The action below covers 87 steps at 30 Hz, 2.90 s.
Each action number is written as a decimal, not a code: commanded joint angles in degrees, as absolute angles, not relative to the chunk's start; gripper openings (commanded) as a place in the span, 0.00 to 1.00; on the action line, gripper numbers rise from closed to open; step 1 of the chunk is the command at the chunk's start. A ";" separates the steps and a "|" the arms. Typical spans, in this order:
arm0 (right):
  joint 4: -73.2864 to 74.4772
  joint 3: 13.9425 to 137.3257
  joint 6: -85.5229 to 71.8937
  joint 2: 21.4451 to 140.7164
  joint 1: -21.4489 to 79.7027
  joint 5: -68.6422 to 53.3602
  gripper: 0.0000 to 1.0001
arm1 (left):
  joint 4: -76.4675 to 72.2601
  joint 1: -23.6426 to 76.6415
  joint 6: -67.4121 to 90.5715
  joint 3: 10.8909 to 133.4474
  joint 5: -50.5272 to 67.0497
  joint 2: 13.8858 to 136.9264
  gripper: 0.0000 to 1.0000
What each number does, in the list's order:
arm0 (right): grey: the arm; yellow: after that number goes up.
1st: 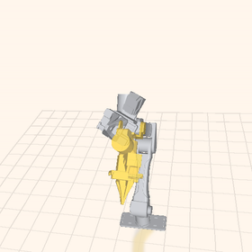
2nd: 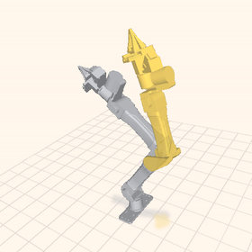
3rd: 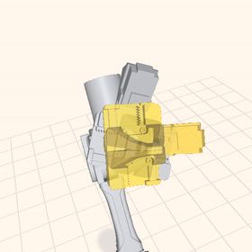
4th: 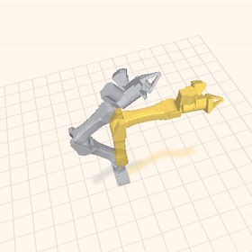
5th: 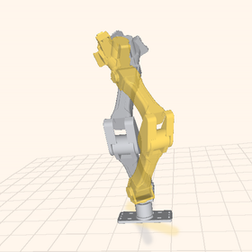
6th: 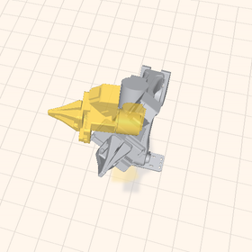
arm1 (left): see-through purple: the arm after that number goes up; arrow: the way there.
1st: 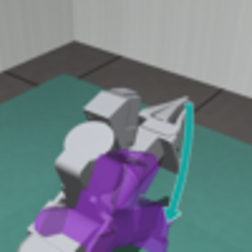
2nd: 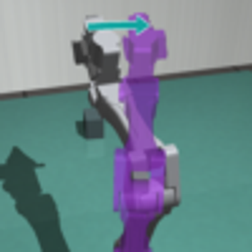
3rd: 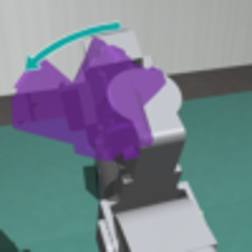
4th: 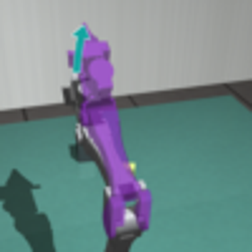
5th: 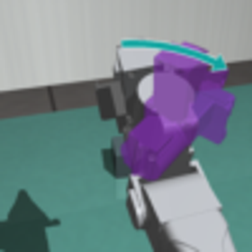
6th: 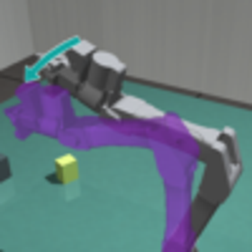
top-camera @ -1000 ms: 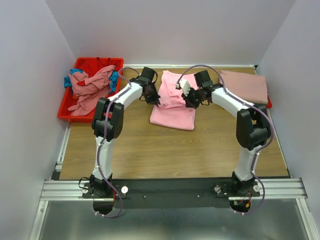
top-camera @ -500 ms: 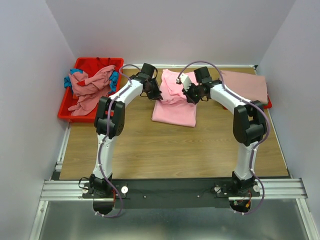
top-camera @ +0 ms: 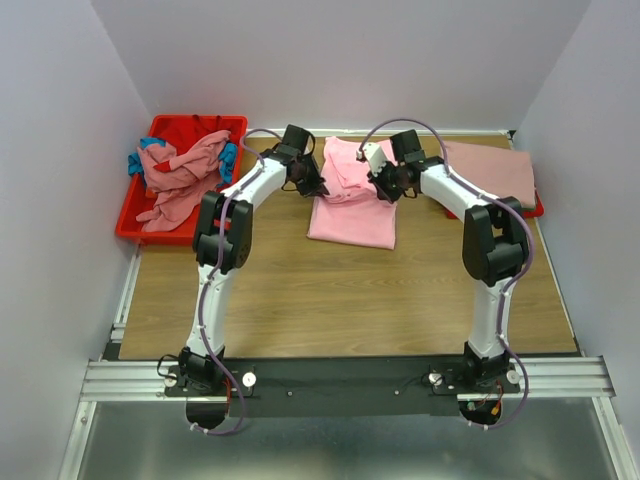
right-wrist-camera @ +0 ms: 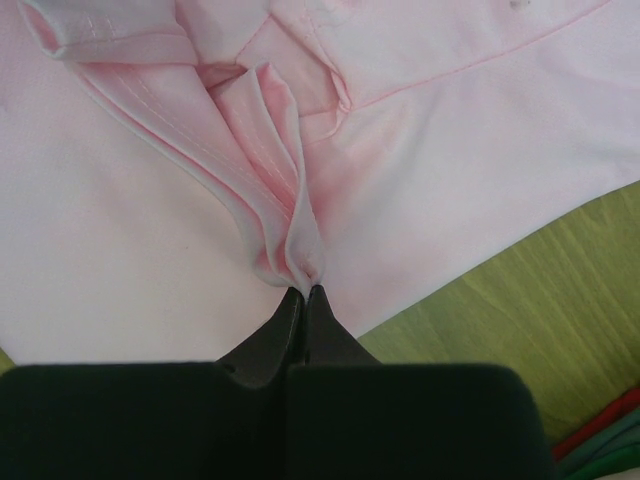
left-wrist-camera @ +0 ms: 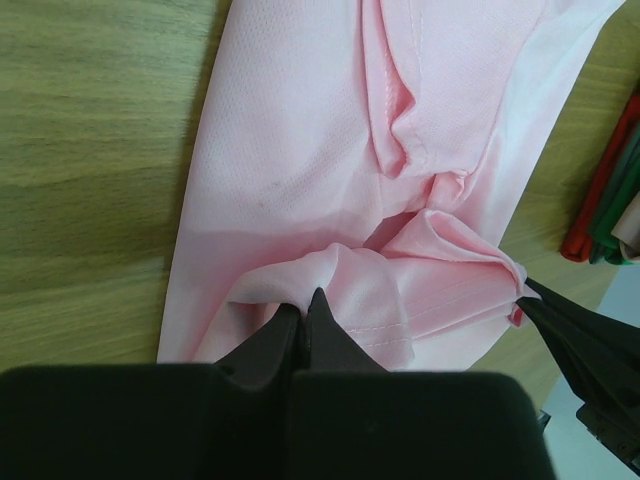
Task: Fold and stack the t-shirts
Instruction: Fold the tshirt
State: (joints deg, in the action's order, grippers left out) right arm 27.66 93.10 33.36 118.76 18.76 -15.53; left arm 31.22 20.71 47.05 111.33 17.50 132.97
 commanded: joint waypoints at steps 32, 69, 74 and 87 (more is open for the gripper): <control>24.79 105.47 30.94 127.00 17.05 -8.88 0.00 | 27.25 17.84 51.85 125.16 23.20 141.94 0.00; 23.73 116.37 30.06 135.96 15.56 -6.15 0.00 | 18.02 16.79 62.93 130.34 25.66 148.18 0.00; 23.55 117.07 29.80 136.67 15.56 -5.80 0.01 | 17.23 16.70 63.37 130.43 25.93 148.53 0.00; 19.34 127.79 21.80 142.21 15.56 7.11 0.55 | 5.63 13.89 60.91 123.76 25.84 140.99 0.98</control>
